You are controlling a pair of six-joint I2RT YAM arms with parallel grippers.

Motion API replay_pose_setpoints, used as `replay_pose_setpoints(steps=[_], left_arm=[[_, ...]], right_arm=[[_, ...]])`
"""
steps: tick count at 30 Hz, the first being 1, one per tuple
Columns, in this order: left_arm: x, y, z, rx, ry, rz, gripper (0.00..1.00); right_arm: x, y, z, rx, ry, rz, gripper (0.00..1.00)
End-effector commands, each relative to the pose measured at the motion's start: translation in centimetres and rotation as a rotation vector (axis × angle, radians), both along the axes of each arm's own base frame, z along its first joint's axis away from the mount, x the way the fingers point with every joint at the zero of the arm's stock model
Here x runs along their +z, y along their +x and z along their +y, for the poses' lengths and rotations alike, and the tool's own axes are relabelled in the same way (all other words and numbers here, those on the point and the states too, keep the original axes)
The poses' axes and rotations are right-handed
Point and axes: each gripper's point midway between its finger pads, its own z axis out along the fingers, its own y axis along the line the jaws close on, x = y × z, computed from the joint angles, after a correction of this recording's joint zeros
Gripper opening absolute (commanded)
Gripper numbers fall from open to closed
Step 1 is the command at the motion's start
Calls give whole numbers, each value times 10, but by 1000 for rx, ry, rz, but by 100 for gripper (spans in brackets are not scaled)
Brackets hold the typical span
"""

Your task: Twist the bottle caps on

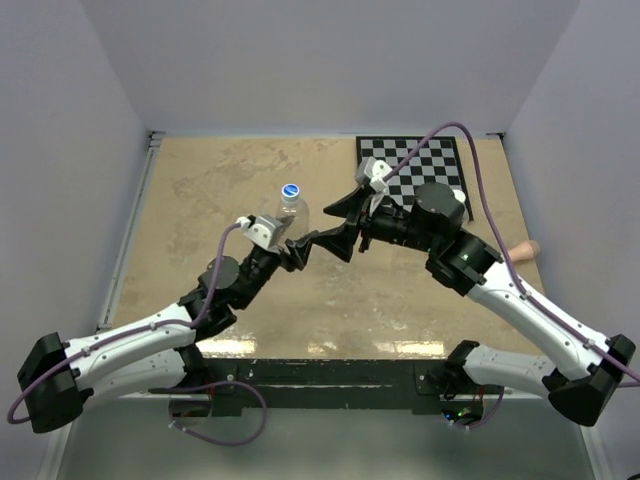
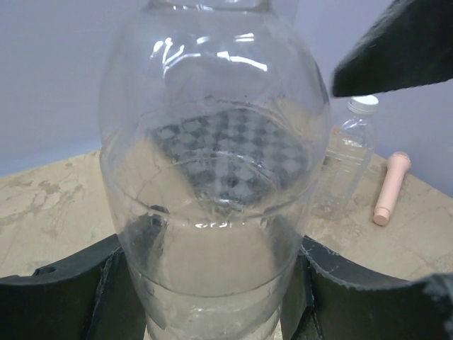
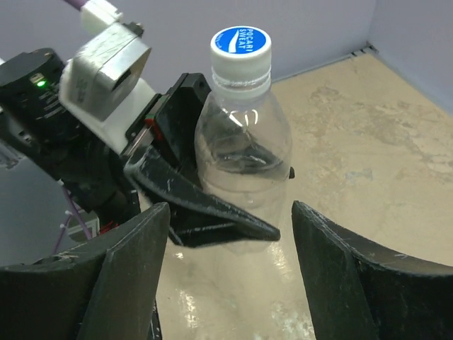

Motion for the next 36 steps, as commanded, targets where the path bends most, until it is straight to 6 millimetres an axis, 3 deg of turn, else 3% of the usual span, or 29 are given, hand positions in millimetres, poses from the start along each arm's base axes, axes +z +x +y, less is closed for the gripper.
replay_pose_setpoints(steps=[1, 4, 9, 17, 21, 36], left_arm=[[-3, -10, 11, -60, 1, 31, 0], [-6, -23, 11, -155, 75, 11, 0], [-9, -52, -7, -437, 238, -63, 0], [-10, -90, -34, -775, 305, -142, 0], [-7, -100, -37, -844, 310, -172, 0], [-4, -105, -41, -897, 322, -190, 0]], right_arm=[[59, -28, -18, 72, 48, -179, 75], [60, -35, -24, 135, -14, -281, 75], [59, -54, -25, 289, -74, -423, 77], [51, -72, -23, 440, -105, -523, 75], [45, -77, -25, 475, -118, -529, 70], [43, -93, -24, 582, -101, -537, 56]])
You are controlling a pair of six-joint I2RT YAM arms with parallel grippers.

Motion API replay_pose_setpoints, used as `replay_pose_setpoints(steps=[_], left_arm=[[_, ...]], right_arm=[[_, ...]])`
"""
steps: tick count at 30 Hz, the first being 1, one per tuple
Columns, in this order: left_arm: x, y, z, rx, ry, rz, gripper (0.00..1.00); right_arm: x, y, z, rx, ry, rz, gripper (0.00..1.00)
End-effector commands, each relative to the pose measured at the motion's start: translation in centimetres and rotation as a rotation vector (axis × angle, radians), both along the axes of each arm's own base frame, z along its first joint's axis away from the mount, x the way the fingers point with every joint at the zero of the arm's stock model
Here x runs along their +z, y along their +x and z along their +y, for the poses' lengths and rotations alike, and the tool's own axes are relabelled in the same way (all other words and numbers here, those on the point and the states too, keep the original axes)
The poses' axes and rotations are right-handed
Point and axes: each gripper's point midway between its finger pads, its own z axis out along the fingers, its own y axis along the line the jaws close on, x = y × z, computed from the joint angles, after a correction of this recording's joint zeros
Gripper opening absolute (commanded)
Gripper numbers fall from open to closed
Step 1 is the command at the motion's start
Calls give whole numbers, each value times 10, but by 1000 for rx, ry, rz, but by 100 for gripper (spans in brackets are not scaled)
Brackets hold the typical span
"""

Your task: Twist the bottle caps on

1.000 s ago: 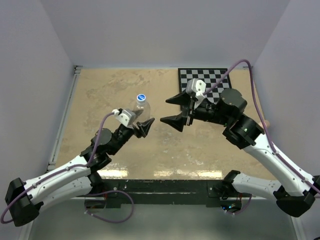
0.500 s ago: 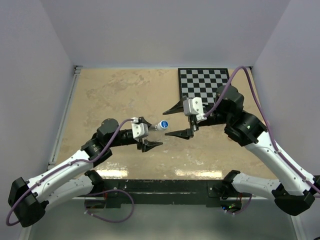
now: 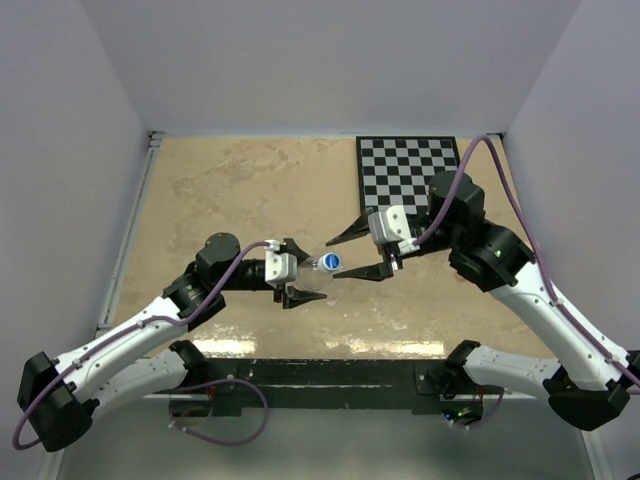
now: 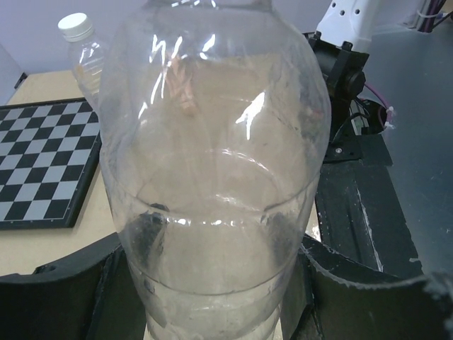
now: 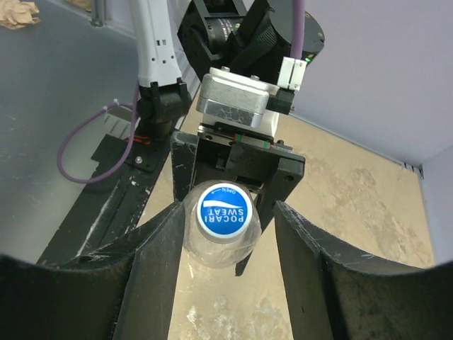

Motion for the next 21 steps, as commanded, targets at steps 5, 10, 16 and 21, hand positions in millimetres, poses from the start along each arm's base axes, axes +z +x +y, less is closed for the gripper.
replay_pose_setpoints(steps=[5, 10, 16, 21], left_arm=[[27, -1, -5, -46, -47, -69, 0], [28, -2, -6, -58, -51, -66, 0], [29, -2, -7, -60, -54, -68, 0], [40, 9, -4, 19, -78, -85, 0]], right_arm=[[15, -12, 0, 80, 31, -33, 54], [12, -11, 2, 91, 24, -26, 49], [7, -9, 3, 85, 16, -16, 31], [4, 0, 5, 31, 11, 9, 12]])
